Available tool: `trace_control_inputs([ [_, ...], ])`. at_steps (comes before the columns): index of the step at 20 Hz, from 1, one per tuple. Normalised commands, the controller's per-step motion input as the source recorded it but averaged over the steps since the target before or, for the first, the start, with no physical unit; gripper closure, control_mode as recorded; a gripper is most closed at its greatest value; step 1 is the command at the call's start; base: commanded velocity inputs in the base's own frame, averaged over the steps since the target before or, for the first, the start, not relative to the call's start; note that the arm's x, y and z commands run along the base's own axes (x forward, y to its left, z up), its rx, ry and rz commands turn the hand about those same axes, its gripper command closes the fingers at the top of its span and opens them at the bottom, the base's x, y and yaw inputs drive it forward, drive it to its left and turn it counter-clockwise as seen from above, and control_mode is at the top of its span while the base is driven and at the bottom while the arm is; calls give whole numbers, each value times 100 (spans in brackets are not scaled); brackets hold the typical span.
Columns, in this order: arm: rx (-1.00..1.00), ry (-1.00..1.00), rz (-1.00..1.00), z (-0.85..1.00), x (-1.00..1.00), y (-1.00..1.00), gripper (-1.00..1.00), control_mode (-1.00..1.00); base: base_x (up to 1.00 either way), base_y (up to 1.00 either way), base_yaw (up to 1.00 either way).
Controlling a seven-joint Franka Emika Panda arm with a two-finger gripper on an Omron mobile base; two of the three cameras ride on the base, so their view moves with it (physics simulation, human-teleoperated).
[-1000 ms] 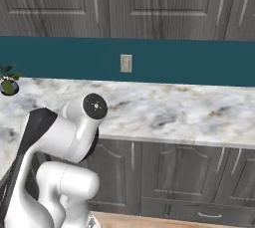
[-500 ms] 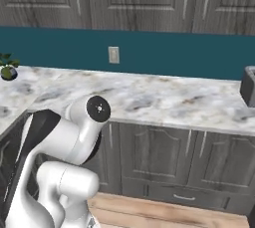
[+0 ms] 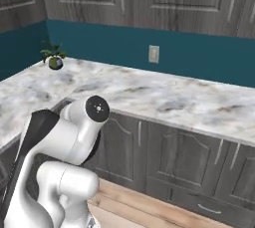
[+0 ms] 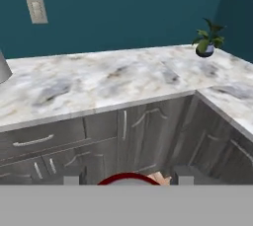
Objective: Four empty soda cans are scattered around the kitchen. Gather all the cans and cluster them next to the stove for recycling.
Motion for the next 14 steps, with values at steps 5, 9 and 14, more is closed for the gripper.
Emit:
trace_control_inputs([
  [5, 0, 0, 0, 0, 0, 0, 100, 100, -32, -10, 44],
  [9, 0, 0, 0, 0, 0, 0, 100, 100, -28, -7, 46],
  [14, 0, 0, 0, 0, 0, 0, 100, 100, -22, -3, 48],
])
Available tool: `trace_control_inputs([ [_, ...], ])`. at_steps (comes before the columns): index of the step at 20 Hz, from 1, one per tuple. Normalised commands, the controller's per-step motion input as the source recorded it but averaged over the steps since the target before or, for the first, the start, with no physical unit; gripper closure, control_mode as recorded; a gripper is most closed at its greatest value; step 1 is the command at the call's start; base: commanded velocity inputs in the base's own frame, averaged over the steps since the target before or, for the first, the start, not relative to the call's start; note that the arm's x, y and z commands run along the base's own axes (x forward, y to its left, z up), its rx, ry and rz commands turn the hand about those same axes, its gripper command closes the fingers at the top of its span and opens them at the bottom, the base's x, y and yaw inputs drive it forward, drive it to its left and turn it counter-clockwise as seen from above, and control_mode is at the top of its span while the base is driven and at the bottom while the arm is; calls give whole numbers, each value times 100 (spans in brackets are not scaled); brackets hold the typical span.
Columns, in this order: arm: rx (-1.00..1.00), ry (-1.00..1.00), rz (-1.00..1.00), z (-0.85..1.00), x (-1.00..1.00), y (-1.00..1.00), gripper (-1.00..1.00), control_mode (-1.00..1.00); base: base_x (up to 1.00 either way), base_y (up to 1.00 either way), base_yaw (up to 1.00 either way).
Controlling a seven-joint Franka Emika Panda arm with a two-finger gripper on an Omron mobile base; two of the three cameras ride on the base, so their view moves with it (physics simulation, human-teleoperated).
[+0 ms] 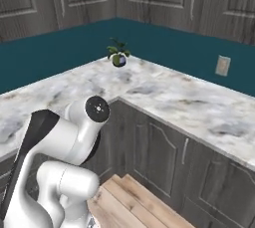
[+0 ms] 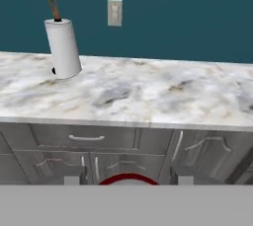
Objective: Four empty soda cans are scattered around the kitchen. Gather all the cans and cluster them next to the stove for recycling.
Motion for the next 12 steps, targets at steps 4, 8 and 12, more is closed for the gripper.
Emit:
trace_control_inputs([
  [4, 0, 0, 0, 0, 0, 0, 100, 100, -27, -8, 46],
  [8, 0, 0, 0, 0, 0, 0, 100, 100, -46, -29, 39],
  [12, 0, 0, 0, 0, 0, 0, 100, 100, -54, -33, 36],
])
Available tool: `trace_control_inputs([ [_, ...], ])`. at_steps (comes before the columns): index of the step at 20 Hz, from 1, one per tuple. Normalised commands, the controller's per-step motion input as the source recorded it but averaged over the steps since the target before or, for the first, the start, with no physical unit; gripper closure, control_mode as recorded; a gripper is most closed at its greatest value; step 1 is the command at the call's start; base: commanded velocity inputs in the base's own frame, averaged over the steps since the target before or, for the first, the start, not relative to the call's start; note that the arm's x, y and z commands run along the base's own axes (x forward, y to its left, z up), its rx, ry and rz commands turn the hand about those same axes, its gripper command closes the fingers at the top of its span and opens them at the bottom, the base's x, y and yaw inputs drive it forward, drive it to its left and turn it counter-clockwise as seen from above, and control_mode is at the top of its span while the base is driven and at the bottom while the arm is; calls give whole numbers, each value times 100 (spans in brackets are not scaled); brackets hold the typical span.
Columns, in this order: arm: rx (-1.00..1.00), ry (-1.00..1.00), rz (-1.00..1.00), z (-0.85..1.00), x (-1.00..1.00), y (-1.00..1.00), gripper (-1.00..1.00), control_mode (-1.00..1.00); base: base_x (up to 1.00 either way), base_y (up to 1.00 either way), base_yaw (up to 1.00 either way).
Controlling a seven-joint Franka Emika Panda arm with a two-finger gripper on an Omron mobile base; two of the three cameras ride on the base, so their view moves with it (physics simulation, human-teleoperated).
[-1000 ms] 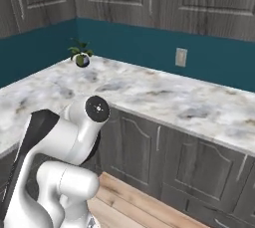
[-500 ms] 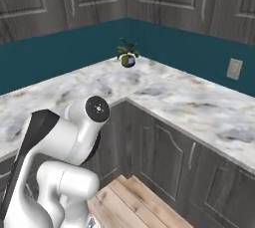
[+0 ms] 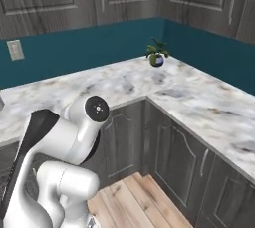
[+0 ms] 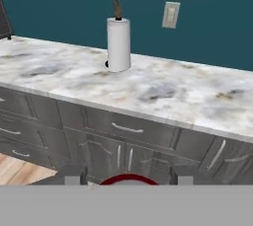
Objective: Four empty soda cans are scattered around the kitchen. Gather all the cans and cluster them next to the stove for recycling.
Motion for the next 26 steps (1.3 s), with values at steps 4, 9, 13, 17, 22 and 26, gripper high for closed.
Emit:
trace_control_inputs([
  [4, 0, 0, 0, 0, 0, 0, 100, 100, -57, -30, 35],
  [9, 0, 0, 0, 0, 0, 0, 100, 100, -64, 13, 29],
  [13, 0, 0, 0, 0, 0, 0, 100, 100, -69, 45, 20],
  [17, 0, 0, 0, 0, 0, 0, 100, 100, -70, 56, 19],
  [22, 0, 0, 0, 0, 0, 0, 100, 100, -69, 66, 17],
  [26, 0, 0, 0, 0, 0, 0, 100, 100, -67, 72, 18],
])
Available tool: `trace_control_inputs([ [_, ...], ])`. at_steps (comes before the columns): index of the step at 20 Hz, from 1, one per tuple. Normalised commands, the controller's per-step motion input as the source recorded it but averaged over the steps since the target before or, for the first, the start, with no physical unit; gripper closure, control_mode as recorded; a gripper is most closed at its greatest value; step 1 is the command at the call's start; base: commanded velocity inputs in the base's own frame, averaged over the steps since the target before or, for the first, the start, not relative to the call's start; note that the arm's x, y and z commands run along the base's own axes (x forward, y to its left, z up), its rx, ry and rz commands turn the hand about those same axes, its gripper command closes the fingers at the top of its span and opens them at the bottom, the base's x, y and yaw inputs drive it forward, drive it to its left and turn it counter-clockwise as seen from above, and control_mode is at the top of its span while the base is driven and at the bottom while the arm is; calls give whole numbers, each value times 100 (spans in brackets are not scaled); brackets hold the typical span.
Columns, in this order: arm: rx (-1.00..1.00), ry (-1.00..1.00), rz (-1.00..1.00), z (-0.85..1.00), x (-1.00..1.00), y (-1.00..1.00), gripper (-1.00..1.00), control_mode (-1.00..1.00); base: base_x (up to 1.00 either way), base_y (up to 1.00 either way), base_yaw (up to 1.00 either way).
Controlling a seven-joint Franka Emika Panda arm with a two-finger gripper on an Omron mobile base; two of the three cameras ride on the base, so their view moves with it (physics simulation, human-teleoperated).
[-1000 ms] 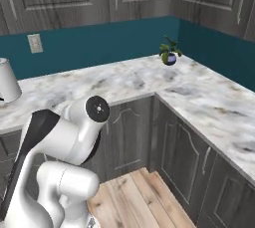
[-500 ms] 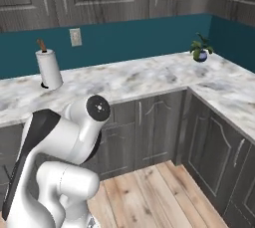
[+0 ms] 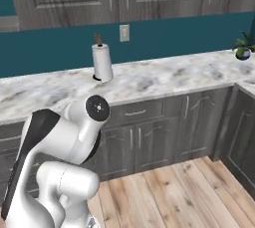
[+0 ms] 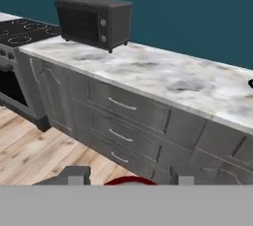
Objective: Four empty soda cans are scattered around the kitchen. Gather all the cans and cluster them next to the stove for recycling.
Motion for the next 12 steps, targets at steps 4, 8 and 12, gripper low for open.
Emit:
trace_control_inputs([
  [4, 0, 0, 0, 0, 0, 0, 100, 100, -66, 71, 20],
  [8, 0, 0, 0, 0, 0, 0, 100, 100, -66, 72, 20],
  [12, 0, 0, 0, 0, 0, 0, 100, 100, -67, 72, 20],
])
